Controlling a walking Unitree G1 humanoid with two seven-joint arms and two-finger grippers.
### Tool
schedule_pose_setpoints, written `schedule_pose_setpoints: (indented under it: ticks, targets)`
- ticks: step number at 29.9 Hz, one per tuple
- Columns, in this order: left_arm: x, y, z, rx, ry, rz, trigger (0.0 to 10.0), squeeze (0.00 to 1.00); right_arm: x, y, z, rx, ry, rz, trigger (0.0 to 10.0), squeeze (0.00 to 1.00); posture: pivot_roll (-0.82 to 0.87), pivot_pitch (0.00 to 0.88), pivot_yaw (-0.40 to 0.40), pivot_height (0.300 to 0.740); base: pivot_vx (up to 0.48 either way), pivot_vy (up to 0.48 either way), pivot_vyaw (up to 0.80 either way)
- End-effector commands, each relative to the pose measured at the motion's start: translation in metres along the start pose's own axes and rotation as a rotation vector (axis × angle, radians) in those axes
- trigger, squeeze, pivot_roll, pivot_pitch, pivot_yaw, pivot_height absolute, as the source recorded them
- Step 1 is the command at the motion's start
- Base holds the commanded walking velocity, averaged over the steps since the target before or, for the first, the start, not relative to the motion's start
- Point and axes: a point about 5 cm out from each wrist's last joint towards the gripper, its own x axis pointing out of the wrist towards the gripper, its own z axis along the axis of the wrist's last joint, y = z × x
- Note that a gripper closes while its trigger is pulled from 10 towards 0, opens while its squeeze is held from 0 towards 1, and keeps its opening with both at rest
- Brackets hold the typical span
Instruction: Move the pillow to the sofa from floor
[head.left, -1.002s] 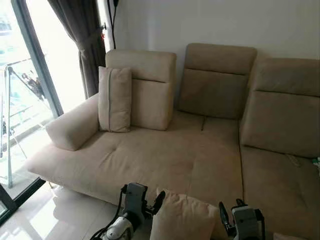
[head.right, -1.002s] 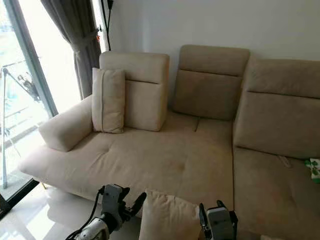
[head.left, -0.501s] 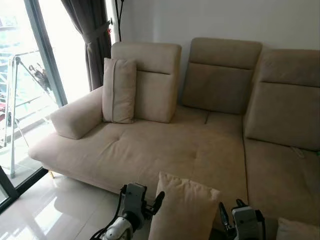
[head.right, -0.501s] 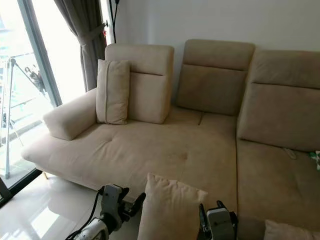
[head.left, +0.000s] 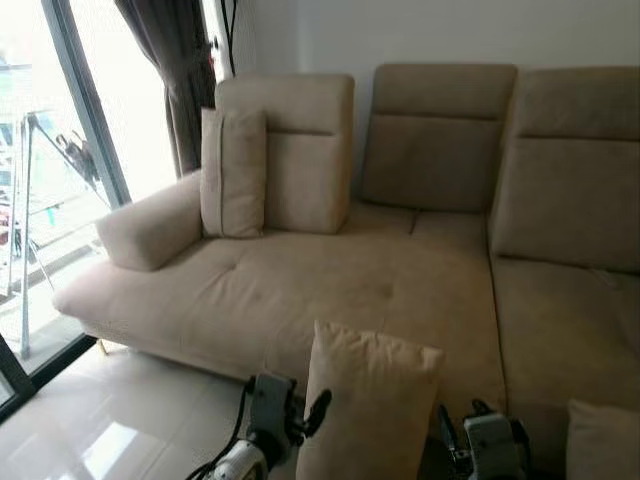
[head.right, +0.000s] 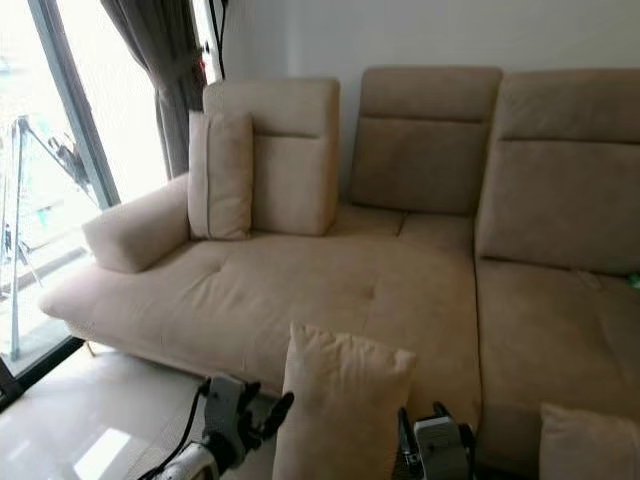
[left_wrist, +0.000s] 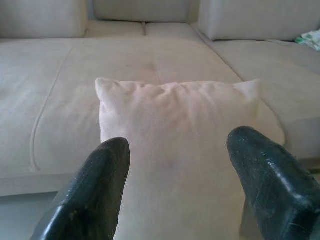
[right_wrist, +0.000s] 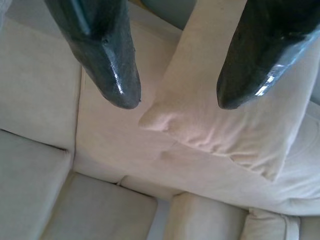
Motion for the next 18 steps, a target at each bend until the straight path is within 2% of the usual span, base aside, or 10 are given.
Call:
schedule_pose_setpoints:
  ticks: [1, 5, 9, 13, 15, 16, 17, 18]
  targets:
    - [-0.001, 0.002, 0.0, 0.007, 0.005, 0.005, 10.0, 0.0, 0.001, 0.003, 0.0, 0.013, -0.002, 0.011, 10.0, 0.0, 0.11, 0.0, 0.048, 0.545, 0.0, 0.0, 0.0]
    - [0.0, 0.002, 0.001, 0.007, 0.002, 0.006, 10.0, 0.0, 0.002, 0.004, 0.001, 0.019, -0.002, 0.023, 10.0, 0.0, 0.11, 0.0, 0.048, 0.545, 0.0, 0.0, 0.0]
    - [0.001, 0.001, 0.003, 0.02, -0.005, 0.0, 10.0, 0.0, 0.005, 0.005, -0.007, 0.031, 0.052, 0.049, 10.0, 0.0, 0.11, 0.0, 0.047, 0.545, 0.0, 0.0, 0.0]
    - [0.007, -0.01, 0.012, 0.142, -0.036, -0.066, 10.0, 0.0, 0.013, 0.001, -0.013, 0.034, 0.106, 0.086, 10.0, 0.0, 0.12, 0.0, 0.048, 0.545, 0.0, 0.0, 0.0]
    - [0.011, -0.019, 0.019, 0.24, -0.051, -0.113, 10.0, 0.0, 0.021, -0.007, -0.014, 0.024, 0.124, 0.097, 10.0, 0.0, 0.11, 0.0, 0.05, 0.545, 0.0, 0.0, 0.0]
    - [0.011, -0.019, 0.019, 0.24, -0.051, -0.113, 10.0, 0.0, 0.021, -0.007, -0.014, 0.024, 0.124, 0.097, 10.0, 0.0, 0.11, 0.0, 0.05, 0.545, 0.0, 0.0, 0.0]
    - [0.013, -0.022, 0.021, 0.277, -0.056, -0.131, 10.0, 0.0, 0.024, -0.01, -0.014, 0.021, 0.133, 0.102, 10.0, 0.0, 0.11, 0.0, 0.05, 0.545, 0.0, 0.0, 0.0]
    - [0.016, -0.028, 0.024, 0.369, -0.06, -0.171, 10.0, 0.0, 0.031, -0.017, -0.014, 0.012, 0.146, 0.117, 10.0, 0.51, 0.11, 0.0, 0.052, 0.545, 0.0, 0.0, 0.0]
